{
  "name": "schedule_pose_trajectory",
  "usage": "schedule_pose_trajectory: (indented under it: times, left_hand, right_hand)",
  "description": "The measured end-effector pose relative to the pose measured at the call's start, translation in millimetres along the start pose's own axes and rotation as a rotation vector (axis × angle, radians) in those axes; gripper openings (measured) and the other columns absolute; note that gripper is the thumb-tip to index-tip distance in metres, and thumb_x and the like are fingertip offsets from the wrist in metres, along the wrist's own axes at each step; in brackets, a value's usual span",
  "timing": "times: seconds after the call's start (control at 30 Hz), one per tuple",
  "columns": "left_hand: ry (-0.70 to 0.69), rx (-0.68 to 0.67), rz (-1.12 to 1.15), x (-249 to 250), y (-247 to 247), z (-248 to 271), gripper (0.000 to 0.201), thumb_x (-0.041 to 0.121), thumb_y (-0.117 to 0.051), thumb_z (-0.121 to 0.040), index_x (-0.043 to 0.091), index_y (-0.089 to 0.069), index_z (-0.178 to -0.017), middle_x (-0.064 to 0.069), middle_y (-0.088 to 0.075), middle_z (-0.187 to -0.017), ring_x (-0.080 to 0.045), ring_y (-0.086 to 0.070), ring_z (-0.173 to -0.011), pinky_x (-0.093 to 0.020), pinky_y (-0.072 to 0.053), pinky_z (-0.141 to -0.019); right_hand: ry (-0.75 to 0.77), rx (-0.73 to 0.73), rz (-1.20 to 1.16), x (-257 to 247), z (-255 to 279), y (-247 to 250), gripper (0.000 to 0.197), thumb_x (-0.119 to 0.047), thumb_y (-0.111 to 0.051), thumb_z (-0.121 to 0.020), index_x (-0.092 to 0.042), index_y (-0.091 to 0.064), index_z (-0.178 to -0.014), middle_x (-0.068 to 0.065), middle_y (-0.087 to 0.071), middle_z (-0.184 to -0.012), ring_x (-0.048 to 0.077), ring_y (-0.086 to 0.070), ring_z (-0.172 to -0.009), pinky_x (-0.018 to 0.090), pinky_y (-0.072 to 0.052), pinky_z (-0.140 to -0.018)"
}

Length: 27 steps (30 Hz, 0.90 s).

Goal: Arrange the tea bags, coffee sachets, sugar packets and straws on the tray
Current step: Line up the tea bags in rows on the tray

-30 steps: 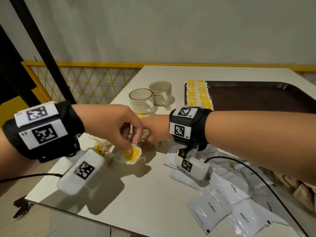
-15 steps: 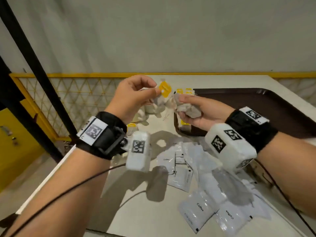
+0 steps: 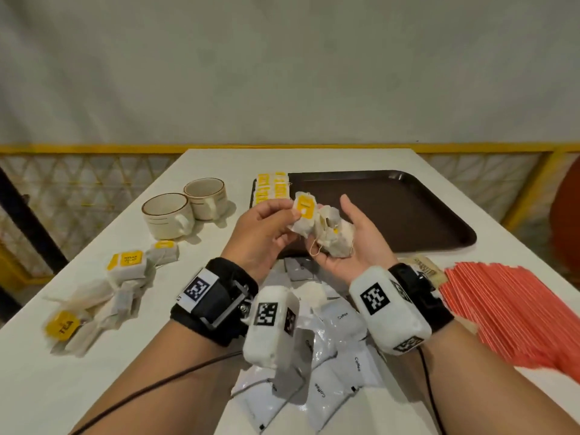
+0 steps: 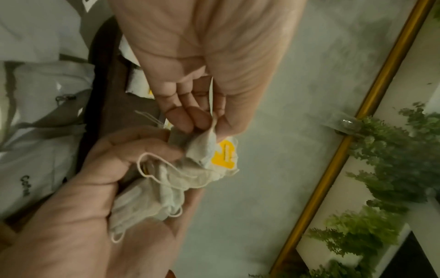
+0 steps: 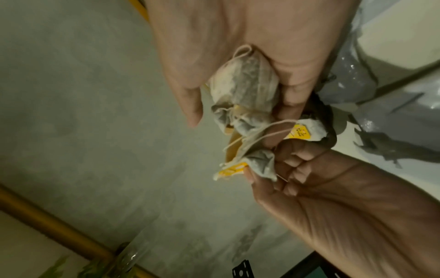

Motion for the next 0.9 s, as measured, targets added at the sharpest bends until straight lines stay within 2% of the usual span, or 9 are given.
schedule_pose_trajectory:
  times: [0.1,0.23,0.33,0.43,0.53,0.6,0.73,0.83,0.9]
  left_hand:
    - [0.019,-0.003,-0.031,-2,1,3,0.015,-0.003,-0.059,-0.086,0.011,-0.062,-0.087,-0.002,-0.070,-0.075,-0.010,-0.067,-0.068,-0.019,-0.053,-0.058]
    - [0.044,0.018,-0.079,-4,3,5,0.012,-0.001,-0.060,-0.087,0.010,-0.063,-0.088,-0.006,-0.067,-0.080,-0.012,-0.063,-0.068,-0.018,-0.051,-0.056]
    - [0.052,-0.010,-0.108,-4,3,6,0.013,0.000,-0.058,-0.089,0.010,-0.065,-0.090,-0.006,-0.066,-0.081,-0.011,-0.061,-0.066,-0.016,-0.049,-0.054]
    - [0.061,-0.102,-0.159,-4,-1,10,0.013,0.003,-0.056,-0.091,0.009,-0.067,-0.094,-0.001,-0.070,-0.075,-0.005,-0.063,-0.059,-0.014,-0.046,-0.049]
    - [0.049,-0.123,-0.196,-4,-2,11,0.011,0.007,-0.056,-0.091,0.011,-0.067,-0.090,0.001,-0.069,-0.073,-0.005,-0.061,-0.059,-0.015,-0.043,-0.048]
    - [0.044,-0.106,-0.207,-4,-1,10,0.012,0.013,-0.057,-0.092,0.017,-0.065,-0.084,0.002,-0.067,-0.075,-0.007,-0.059,-0.065,-0.019,-0.041,-0.054]
    - [0.018,-0.049,-0.153,3,6,7,0.024,0.021,-0.059,-0.091,0.027,-0.065,-0.069,0.010,-0.065,-0.077,-0.009,-0.055,-0.078,-0.027,-0.038,-0.068]
    - [-0.059,-0.058,-0.104,15,13,5,0.005,0.023,-0.061,-0.084,0.025,-0.064,-0.079,0.007,-0.067,-0.083,-0.012,-0.058,-0.080,-0.028,-0.041,-0.073]
    - [-0.118,-0.065,-0.144,22,19,4,0.008,0.023,-0.062,-0.079,0.020,-0.064,-0.086,0.006,-0.069,-0.083,-0.012,-0.061,-0.080,-0.026,-0.044,-0.075]
  right_hand:
    - [-0.013,0.002,0.060,3,-2,6,0.076,-0.044,-0.066,-0.076,-0.007,-0.046,-0.139,0.014,-0.062,-0.116,0.024,-0.065,-0.095,0.036,-0.058,-0.079]
    - [0.012,-0.003,0.093,7,0,7,0.060,-0.032,-0.070,-0.077,-0.002,-0.056,-0.128,0.016,-0.065,-0.116,0.023,-0.065,-0.102,0.037,-0.055,-0.089]
    - [0.024,-0.017,0.110,11,1,4,0.053,-0.018,-0.069,-0.077,-0.002,-0.057,-0.126,0.016,-0.065,-0.114,0.023,-0.066,-0.099,0.035,-0.058,-0.081]
    - [0.007,-0.011,0.128,14,2,2,0.028,-0.007,-0.057,-0.083,0.000,-0.061,-0.110,0.016,-0.069,-0.097,0.021,-0.071,-0.083,0.031,-0.060,-0.071]
    - [-0.008,0.023,0.126,14,2,2,0.017,-0.004,-0.049,-0.092,-0.001,-0.062,-0.101,0.016,-0.071,-0.088,0.021,-0.072,-0.073,0.030,-0.060,-0.063]
    - [0.006,0.042,0.130,14,2,3,0.014,-0.004,-0.050,-0.093,-0.002,-0.062,-0.099,0.015,-0.071,-0.085,0.020,-0.072,-0.070,0.028,-0.059,-0.060]
    - [0.013,0.042,0.176,8,4,2,0.024,0.000,-0.061,-0.079,0.002,-0.061,-0.103,0.017,-0.069,-0.099,0.020,-0.069,-0.084,0.025,-0.058,-0.063]
    - [0.012,0.084,0.269,0,6,3,0.016,-0.002,-0.061,-0.084,0.003,-0.060,-0.099,0.020,-0.065,-0.106,0.020,-0.066,-0.083,0.024,-0.057,-0.058]
    - [0.002,0.114,0.322,-4,7,6,0.034,-0.005,-0.065,-0.078,0.003,-0.059,-0.110,0.022,-0.062,-0.115,0.020,-0.065,-0.084,0.023,-0.055,-0.053]
Point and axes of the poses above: each hand's wrist, its own z-axis away from the middle knuckle, its own y-axis out of the back of the hand, x = y × z, the point moved 3 cm from there along -z, towards the middle knuckle
